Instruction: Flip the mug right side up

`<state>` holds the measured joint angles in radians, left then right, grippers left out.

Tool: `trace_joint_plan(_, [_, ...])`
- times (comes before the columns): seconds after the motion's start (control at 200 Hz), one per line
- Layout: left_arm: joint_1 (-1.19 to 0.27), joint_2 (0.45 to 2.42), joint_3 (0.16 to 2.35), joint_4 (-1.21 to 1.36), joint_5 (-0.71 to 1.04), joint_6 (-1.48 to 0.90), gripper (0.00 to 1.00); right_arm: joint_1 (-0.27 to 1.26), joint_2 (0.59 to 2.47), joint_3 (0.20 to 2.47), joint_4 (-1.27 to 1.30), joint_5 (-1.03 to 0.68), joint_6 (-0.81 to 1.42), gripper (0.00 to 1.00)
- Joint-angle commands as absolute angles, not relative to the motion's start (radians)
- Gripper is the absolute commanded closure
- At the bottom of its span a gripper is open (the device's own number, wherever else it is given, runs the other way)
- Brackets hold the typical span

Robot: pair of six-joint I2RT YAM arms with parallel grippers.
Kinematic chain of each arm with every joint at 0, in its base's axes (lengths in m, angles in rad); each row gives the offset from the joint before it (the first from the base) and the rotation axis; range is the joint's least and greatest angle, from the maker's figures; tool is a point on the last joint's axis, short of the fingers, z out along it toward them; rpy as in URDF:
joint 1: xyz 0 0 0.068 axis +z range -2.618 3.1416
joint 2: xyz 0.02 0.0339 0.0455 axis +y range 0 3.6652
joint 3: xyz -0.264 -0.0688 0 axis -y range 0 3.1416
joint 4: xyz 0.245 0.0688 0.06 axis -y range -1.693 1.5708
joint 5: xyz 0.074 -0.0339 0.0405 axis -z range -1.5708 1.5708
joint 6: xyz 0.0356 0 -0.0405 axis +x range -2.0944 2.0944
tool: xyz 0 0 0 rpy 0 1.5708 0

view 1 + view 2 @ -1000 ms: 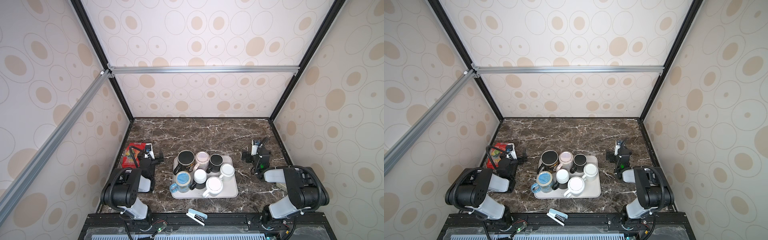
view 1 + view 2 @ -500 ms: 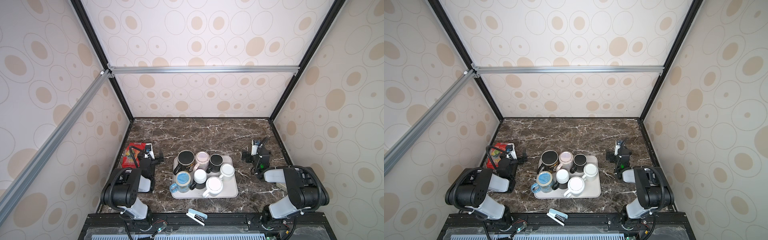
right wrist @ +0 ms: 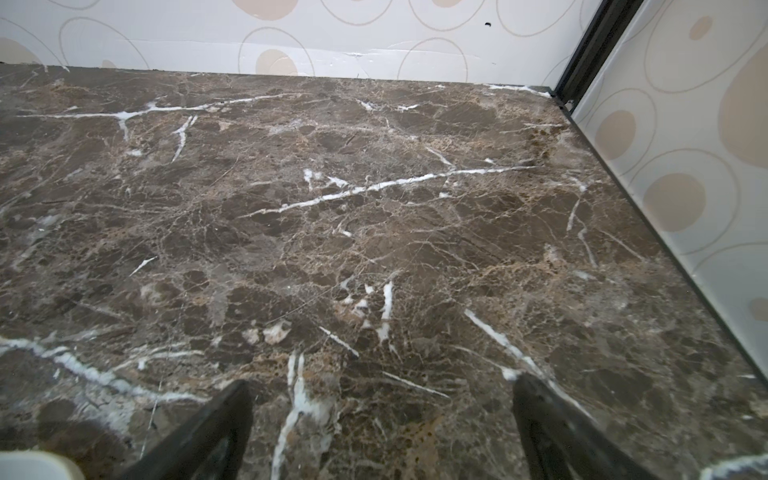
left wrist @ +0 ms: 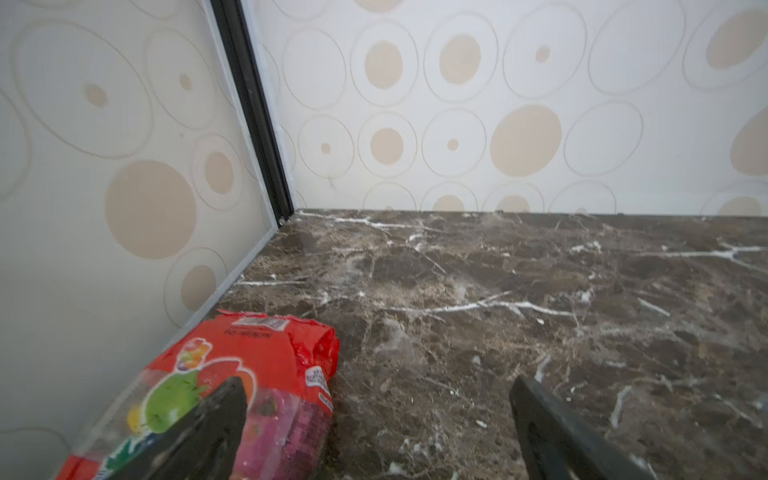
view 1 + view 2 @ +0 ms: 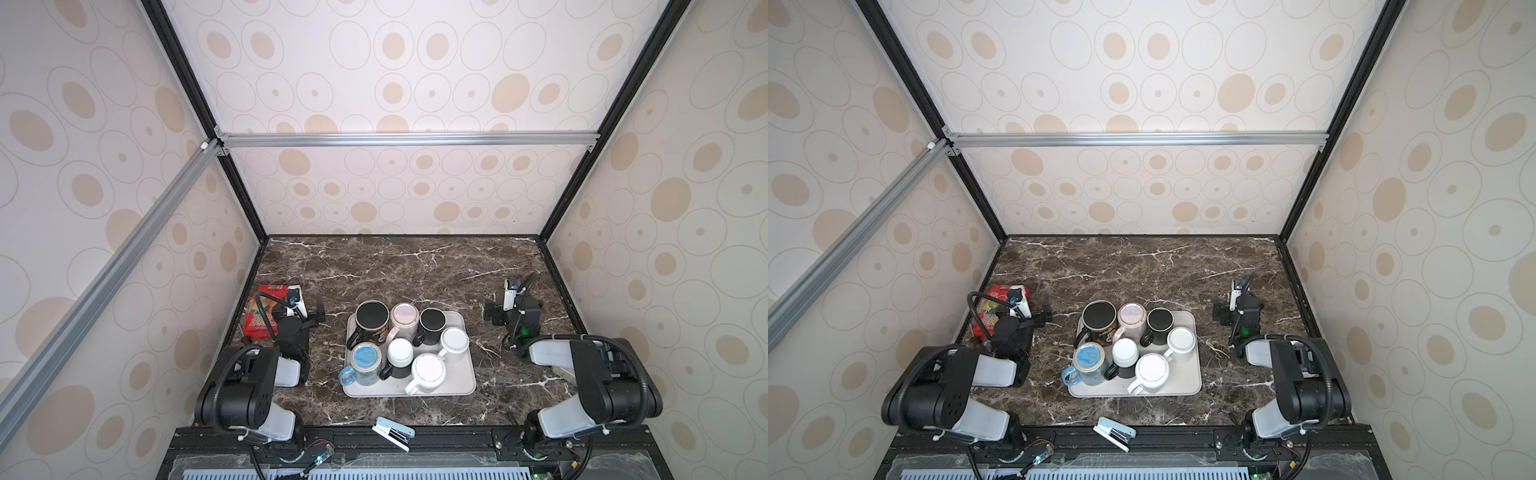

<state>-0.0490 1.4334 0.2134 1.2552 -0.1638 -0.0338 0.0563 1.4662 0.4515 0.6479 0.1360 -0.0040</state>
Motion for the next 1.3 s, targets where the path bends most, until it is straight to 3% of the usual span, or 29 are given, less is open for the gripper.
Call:
trace_joint_plan(0.0, [-0.085,1.295,0.223,1.139,-0.328,-0.035,0.0,0.065,1.363,0.536,0.471,0.236,0.022,0.0])
trace_joint_plan(0.09, [-0.088,1.155,0.327,0.833,-0.374,-0.172,0.0,0.067,1.305,0.599,0.315,0.278,0.113,0.0])
trace_joint_plan(0.2, [-0.167,1.042,0.4,0.638,-0.331,-0.237,0.0,0.08,1.237,0.704,0.059,0.228,0.154,0.0])
trace_joint_plan(0.45, [-0.346,0.876,0.69,-0.112,-0.136,-0.444,0.0,0.224,1.061,0.816,-0.301,0.202,0.226,0.01])
trace_joint_plan(0.7, [-0.508,0.838,0.927,-0.706,0.018,-0.537,0.16,0.351,0.969,0.884,-0.504,0.076,0.278,0.03])
trace_joint_plan(0.995, [-0.655,0.75,0.978,-0.99,0.121,-0.702,0.2,0.55,0.973,0.979,-0.631,0.194,0.243,0.05])
trace_joint_plan(1.295, [-0.73,0.661,0.816,-0.943,0.142,-0.797,0.19,0.604,0.982,0.964,-0.624,0.186,0.258,0.09])
